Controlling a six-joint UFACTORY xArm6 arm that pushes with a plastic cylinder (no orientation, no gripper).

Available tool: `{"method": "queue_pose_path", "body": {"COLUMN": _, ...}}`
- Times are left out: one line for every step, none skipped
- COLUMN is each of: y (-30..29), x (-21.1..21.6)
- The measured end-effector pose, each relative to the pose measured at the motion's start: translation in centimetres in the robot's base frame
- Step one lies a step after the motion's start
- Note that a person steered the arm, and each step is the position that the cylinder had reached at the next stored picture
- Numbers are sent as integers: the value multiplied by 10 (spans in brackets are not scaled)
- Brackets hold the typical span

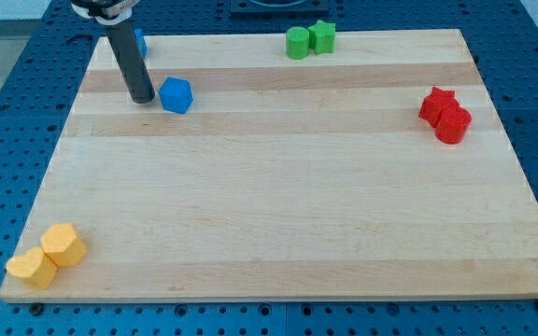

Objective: Push the blue cube slightly right

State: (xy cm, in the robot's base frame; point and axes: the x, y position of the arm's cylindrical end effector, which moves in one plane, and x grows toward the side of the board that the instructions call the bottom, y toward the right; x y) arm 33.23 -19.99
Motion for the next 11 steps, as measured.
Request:
{"method": "queue_pose_path", "body": {"y": 3, "x": 0}}
{"method": "queue_pose_path", "body": {"y": 10, "x": 0}}
{"method": "queue_pose_path", "body": {"y": 18, "x": 0}}
{"method": "queue_pose_path", "body": {"y": 24, "x": 0}}
{"method": "queue_pose_path", "body": {"y": 28, "x": 0}}
{"method": "queue_pose_path", "body": {"y": 28, "x": 0}}
{"method": "queue_pose_path", "body": {"y": 28, "x": 0}}
{"method": "queue_pose_path", "body": {"y": 32, "x": -7}}
{"method": "queue_pose_path", "body": {"y": 32, "x": -7}}
{"method": "queue_pose_path", "body": {"y": 32, "x": -9}}
{"method": "queue_pose_path", "body": {"y": 32, "x": -19}}
